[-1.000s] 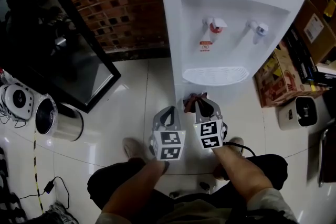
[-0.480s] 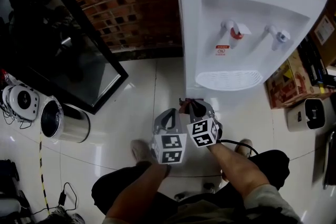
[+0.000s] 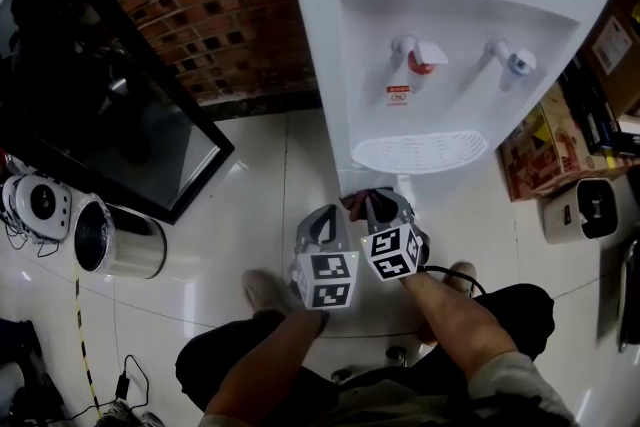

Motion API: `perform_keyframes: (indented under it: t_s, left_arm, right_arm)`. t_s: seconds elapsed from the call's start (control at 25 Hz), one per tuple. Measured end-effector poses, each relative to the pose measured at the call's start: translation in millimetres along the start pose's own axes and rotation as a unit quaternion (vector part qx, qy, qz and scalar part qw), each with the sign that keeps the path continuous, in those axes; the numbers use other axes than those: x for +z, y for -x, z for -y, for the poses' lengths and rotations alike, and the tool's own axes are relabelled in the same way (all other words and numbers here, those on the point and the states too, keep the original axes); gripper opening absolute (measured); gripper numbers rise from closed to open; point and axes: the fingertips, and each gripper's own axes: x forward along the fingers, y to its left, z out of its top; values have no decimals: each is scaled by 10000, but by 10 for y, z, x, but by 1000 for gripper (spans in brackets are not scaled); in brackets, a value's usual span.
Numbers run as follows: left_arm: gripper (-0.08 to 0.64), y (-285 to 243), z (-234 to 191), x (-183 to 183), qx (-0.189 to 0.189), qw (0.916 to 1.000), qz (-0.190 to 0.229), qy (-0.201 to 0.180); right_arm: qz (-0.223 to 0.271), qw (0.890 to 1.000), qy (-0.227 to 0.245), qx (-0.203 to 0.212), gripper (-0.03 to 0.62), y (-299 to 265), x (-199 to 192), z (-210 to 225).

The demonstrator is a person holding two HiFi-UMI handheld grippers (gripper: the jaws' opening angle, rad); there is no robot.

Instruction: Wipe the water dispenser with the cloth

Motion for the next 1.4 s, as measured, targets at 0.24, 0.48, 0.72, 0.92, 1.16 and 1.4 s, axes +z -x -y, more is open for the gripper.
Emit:
perform_keyframes:
  t_s: [0.24,0.48,0.72,0.92,1.16,1.4]
  left_arm:
    - [0,-157,590,205,-436,9989,133,-61]
    - [0,-259,1101,356,-721,9971,234,-65]
    - [0,-285,1448,318,-865,9961,126,-113]
    - [0,-347,1673,337,-976,9951,115,-84]
    - [0,-384,1914,440,-1186,9928,192,-4]
    - [0,-386,1962,429,-1213,9924,181,-41]
  right_arm:
    - [-220,9970,-470,-569,46,255,-317,642]
    - [-367,9877,-961,-1178,46,534,-637,1325]
    - [-376,9874,-968,-1198,44,616,-706,1519]
    - [-339,9858,-1047,-1271,44,671,-743,1640]
    - [-402,9747,-1440,-1663,44,776,-868,1981]
    - [-397,9751,-1464,-1617,44,782,-870,2021]
